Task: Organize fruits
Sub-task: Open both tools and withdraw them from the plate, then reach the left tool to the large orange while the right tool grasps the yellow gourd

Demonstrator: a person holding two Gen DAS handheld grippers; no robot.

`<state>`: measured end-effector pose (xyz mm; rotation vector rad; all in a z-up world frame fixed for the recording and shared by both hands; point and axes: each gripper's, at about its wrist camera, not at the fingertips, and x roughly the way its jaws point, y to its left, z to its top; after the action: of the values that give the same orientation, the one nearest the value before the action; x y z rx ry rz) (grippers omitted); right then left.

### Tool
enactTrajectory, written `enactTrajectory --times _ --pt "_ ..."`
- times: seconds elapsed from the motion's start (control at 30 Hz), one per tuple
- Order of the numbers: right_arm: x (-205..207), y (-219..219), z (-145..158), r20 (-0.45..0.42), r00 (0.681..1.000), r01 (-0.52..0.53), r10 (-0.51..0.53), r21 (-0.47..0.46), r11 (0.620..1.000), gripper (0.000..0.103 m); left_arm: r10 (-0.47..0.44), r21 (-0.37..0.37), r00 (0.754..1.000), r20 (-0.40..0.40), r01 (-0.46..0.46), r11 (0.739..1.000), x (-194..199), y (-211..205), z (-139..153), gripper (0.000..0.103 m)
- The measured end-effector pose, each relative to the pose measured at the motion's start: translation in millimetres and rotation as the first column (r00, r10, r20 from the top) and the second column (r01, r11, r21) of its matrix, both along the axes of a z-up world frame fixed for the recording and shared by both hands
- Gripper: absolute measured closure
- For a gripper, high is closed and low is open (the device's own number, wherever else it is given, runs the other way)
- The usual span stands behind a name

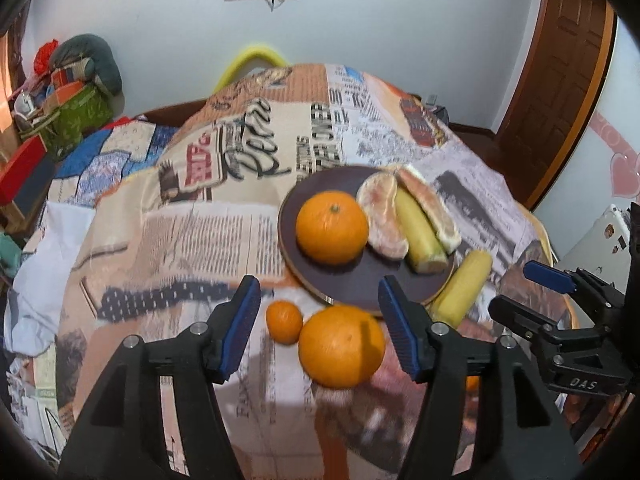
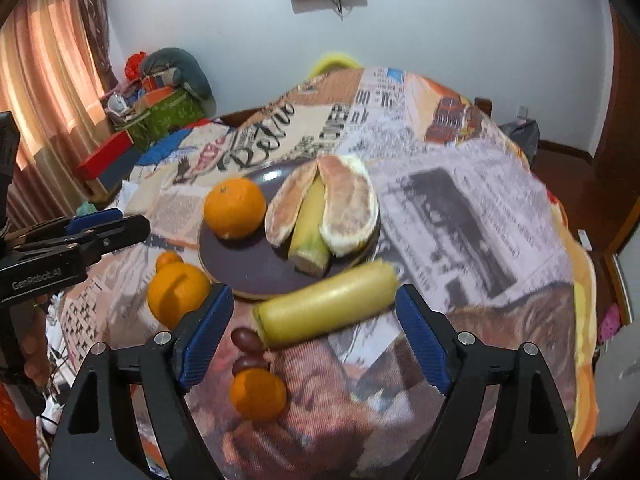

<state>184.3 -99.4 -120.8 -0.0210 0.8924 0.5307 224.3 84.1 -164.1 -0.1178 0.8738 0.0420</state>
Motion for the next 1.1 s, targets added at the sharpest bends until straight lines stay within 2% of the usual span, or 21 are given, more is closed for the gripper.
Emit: enactTrajectory --times 0.17,0.3,0.4,0.53,0.63,0.73,0.9,1.1 --pt "3.6 15.0 -20.2 -0.040 0.999 0.000 -0.002 -0.050 0.999 0.021 0.019 -0.031 0.999 -0.042 -0.020 0.999 -1.5 2.4 -17.2 0.036" --pt "6.5 22.4 -28.4 -0.054 0.998 0.010 -0.015 -0.086 0.996 0.021 0.031 -0.036 0.997 -0.069 -0.034 0.999 -0.7 5.1 -28.0 0.035" --pt "10.0 24.9 -33.0 -0.083 0.996 0.019 -0.026 -0.082 0.996 0.021 0.035 -0.035 0.996 -0.085 -0.038 0.999 -0.1 6.3 -33.2 0.035" --pt "14.7 25.4 -38.5 -0.110 0.992 0.046 -0.055 -0.078 0.996 0.013 0.037 -0.027 0.995 -0.091 -0.039 0.999 0.2 6.5 -37.6 0.035" --pt "15.6 22.1 -40.9 -0.122 0.991 0.054 -0.060 -0.053 0.997 0.011 0.041 -0.014 0.996 -0.082 -0.042 0.999 -0.8 6.4 -38.8 0.029" --pt "12.5 19.4 -39.9 -0.089 0.995 0.042 -0.048 -0.072 0.997 0.014 0.044 -0.020 0.995 -0.084 -0.046 0.999 -1.4 7.4 -38.1 0.029" --pt "13.5 3.1 -35.3 -0.093 0.993 0.069 -0.074 -0.059 0.996 0.023 0.023 -0.030 0.996 -0.092 -0.026 0.999 -3.7 0.5 -38.2 0.028" --pt "8.2 -21.5 -29.2 -0.071 0.992 0.097 -0.101 -0.064 0.993 0.023 -0.001 -0.014 0.994 -0.105 0.000 1.000 -5.5 -13.7 -44.0 0.028"
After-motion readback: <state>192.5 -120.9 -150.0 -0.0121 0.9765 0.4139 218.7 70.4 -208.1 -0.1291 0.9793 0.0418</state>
